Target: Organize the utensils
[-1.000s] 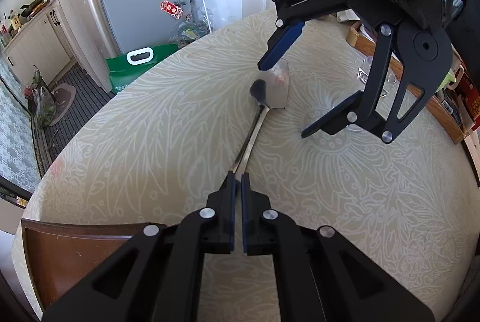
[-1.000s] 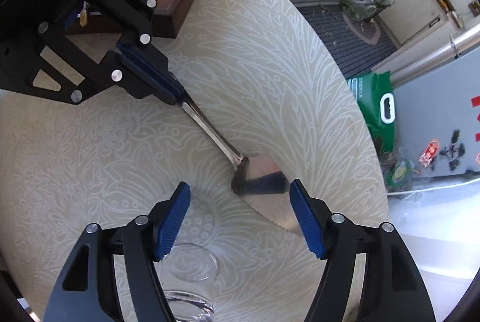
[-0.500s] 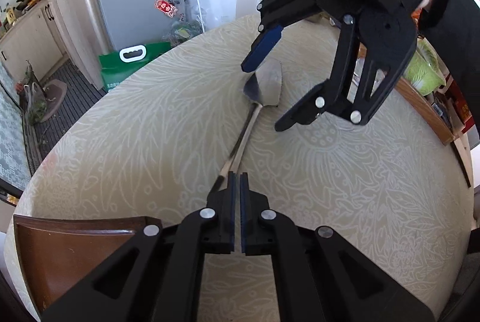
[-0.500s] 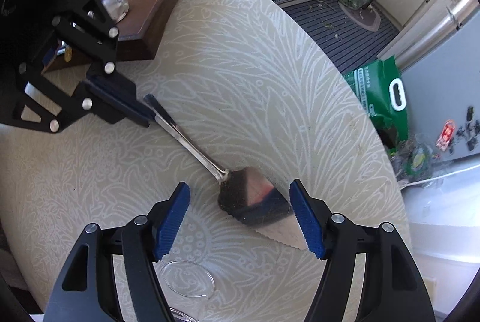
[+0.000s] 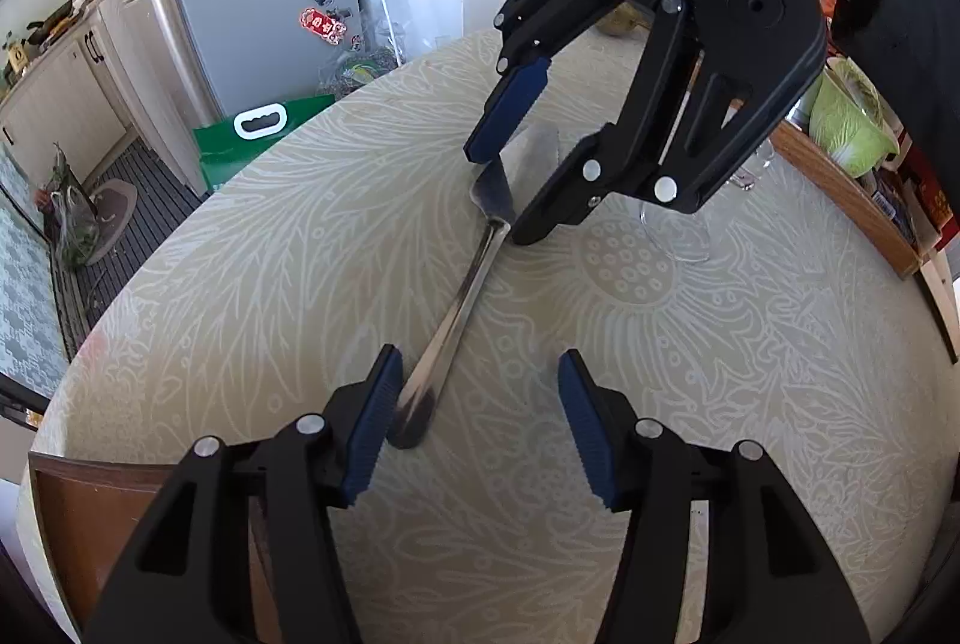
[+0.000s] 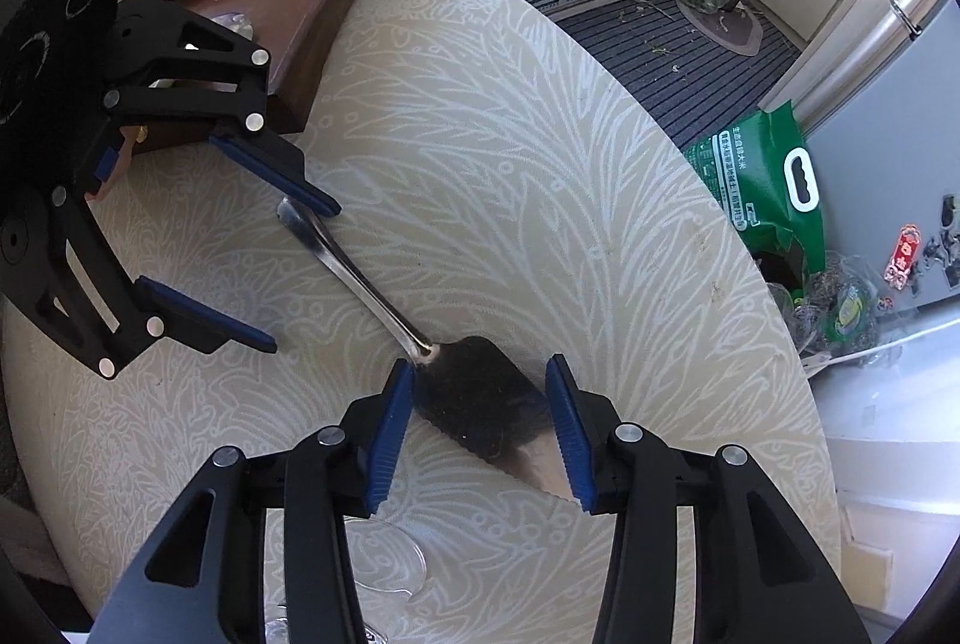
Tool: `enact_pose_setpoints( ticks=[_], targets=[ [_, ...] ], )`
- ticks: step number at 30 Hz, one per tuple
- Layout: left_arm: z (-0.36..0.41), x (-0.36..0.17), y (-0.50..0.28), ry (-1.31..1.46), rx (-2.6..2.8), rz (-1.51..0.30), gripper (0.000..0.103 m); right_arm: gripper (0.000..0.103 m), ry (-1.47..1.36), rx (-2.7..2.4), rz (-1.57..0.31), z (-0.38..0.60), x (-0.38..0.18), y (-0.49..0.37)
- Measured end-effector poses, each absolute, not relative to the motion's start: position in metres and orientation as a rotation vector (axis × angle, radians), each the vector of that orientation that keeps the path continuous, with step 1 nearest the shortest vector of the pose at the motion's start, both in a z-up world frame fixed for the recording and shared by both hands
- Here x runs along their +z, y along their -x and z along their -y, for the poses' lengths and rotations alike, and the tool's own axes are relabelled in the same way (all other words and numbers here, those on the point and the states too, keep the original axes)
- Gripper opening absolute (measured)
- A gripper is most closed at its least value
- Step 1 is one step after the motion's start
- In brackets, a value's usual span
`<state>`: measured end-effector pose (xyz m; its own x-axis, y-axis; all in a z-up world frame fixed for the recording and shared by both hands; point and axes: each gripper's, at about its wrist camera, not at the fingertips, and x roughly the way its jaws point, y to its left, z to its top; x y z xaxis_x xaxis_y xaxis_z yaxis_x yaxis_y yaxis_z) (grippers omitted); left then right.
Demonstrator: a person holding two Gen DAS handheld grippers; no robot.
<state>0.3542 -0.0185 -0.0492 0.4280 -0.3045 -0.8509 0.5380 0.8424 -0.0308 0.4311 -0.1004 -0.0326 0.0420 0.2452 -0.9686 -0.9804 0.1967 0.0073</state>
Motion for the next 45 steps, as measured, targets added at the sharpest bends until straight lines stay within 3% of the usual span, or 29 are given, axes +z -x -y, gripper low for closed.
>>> enact_pose_setpoints(
  ticks=[3,5,6,9,19,24,27,29,36,37,38,42,44,45],
  targets=[
    [0.019,-0.049,-0.356,-0.259,-0.532,-1.003,0.058,0.044,0.887,1.17,-1.107,0.101,-0.032,-0.429],
    [0.019,-0.05,-0.356,-0.267,-0.526,-1.001,0.055,0.033,0.869,1.203,-1.104,0.102,-0.027,-0.427],
    [0.019,-0.049,-0.356,-0.264,-0.524,-1.002,0.051,0.02,0.874,1.205,-1.097,0.102,-0.025,-0.426],
    [0.017,-0.048,-0.356,-0.26,-0.51,-1.004,0.042,0.02,0.898,1.184,-1.1,0.101,-0.026,-0.427],
    [0.019,-0.048,-0.357,-0.273,-0.488,-0.999,0.036,0.019,0.93,1.151,-1.045,0.094,-0.026,-0.425],
    [0.014,-0.048,-0.361,-0.262,-0.466,-0.994,0.017,0.019,0.965,1.144,-1.008,0.093,-0.028,-0.421],
    [0.017,-0.047,-0.36,-0.279,-0.455,-0.994,0.013,0.014,0.965,1.151,-0.987,0.094,-0.026,-0.42],
    [0.019,-0.047,-0.36,-0.291,-0.448,-0.998,0.012,0.0,0.952,1.171,-0.975,0.094,-0.022,-0.418],
    [0.02,-0.046,-0.357,-0.3,-0.45,-1.0,0.01,0.0,0.966,1.167,-0.962,0.094,-0.021,-0.418],
    [0.021,-0.046,-0.355,-0.305,-0.455,-1.0,0.01,0.0,0.962,1.168,-0.957,0.094,-0.019,-0.418],
    [0.021,-0.044,-0.354,-0.303,-0.456,-1.0,0.002,0.0,0.956,1.171,-0.958,0.094,-0.018,-0.42],
    [0.023,-0.046,-0.353,-0.321,-0.45,-1.002,0.002,0.0,0.989,1.122,-0.901,0.096,-0.014,-0.418],
    [0.02,-0.047,-0.354,-0.297,-0.45,-1.002,0.003,0.009,1.062,1.094,-0.884,0.097,-0.02,-0.411],
    [0.02,-0.047,-0.355,-0.291,-0.451,-1.002,0.003,0.022,1.085,1.1,-0.902,0.098,-0.025,-0.409]
  ],
)
